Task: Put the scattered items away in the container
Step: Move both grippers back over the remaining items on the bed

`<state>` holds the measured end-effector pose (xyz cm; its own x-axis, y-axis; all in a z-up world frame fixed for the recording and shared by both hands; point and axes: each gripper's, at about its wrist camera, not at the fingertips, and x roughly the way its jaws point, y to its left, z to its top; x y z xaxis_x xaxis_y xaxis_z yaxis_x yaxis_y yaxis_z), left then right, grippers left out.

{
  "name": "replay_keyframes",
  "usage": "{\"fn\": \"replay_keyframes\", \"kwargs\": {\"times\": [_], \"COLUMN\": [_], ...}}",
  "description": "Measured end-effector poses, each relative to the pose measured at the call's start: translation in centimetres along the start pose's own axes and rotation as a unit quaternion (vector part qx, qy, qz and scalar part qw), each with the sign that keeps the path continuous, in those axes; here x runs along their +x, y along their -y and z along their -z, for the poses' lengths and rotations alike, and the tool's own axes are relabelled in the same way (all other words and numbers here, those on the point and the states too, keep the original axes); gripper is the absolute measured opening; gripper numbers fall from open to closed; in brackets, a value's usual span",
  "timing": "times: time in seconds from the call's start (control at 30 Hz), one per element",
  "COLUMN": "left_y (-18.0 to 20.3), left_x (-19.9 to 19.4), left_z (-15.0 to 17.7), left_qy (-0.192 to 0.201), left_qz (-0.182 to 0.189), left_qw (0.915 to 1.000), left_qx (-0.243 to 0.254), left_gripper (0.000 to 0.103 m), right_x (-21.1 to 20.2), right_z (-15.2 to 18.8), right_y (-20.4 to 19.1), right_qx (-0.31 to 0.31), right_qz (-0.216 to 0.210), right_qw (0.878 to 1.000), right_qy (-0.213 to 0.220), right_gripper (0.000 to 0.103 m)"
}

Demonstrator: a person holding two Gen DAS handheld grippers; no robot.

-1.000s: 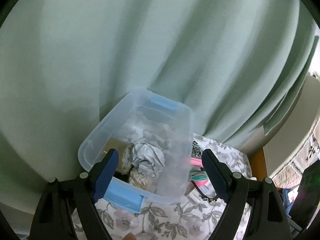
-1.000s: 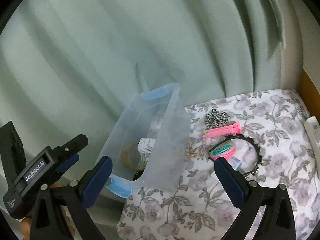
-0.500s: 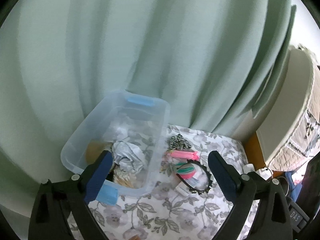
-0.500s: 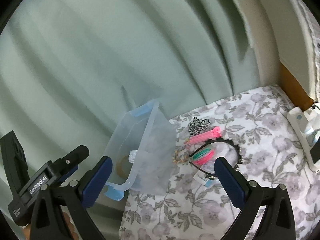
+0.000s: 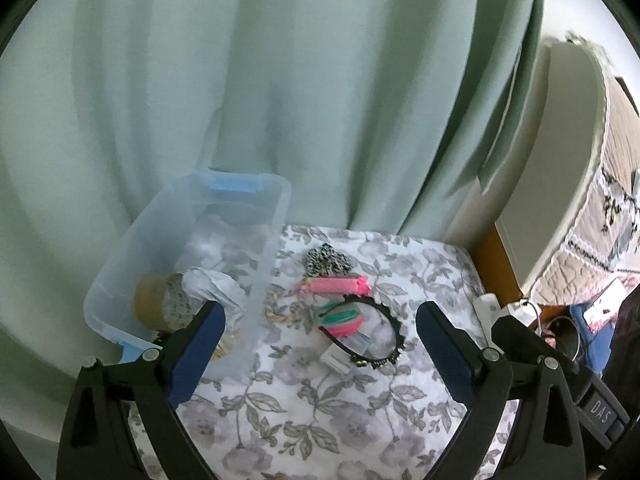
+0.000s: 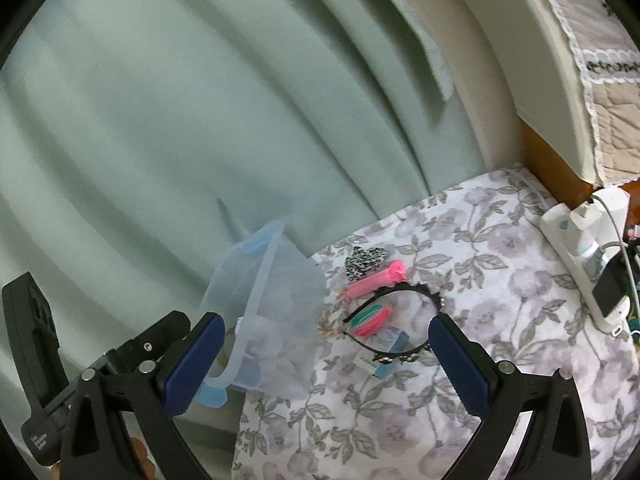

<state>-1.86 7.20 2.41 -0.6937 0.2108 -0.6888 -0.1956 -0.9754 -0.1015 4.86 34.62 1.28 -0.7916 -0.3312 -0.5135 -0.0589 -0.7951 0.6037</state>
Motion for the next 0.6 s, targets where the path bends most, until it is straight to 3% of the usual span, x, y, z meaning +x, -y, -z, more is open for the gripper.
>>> {"fn": "replay_keyframes", "kwargs": {"times": [0.6], "left_y": [2.8], "left_x": [4.8], "left_z": [1.9], "left_qy": [-0.062], "left_qz": [0.004], "left_qw": [0.9977], "left_qx": [0.027], "left_gripper": [0.096], "right_x": [1.6], "right_z": [0.7], "right_y": [4.0], "right_qx": [0.015], "right_qz": [0.025], "right_qw": [0.999], "right_qy": [-0.019], "right_gripper": [0.103]}}
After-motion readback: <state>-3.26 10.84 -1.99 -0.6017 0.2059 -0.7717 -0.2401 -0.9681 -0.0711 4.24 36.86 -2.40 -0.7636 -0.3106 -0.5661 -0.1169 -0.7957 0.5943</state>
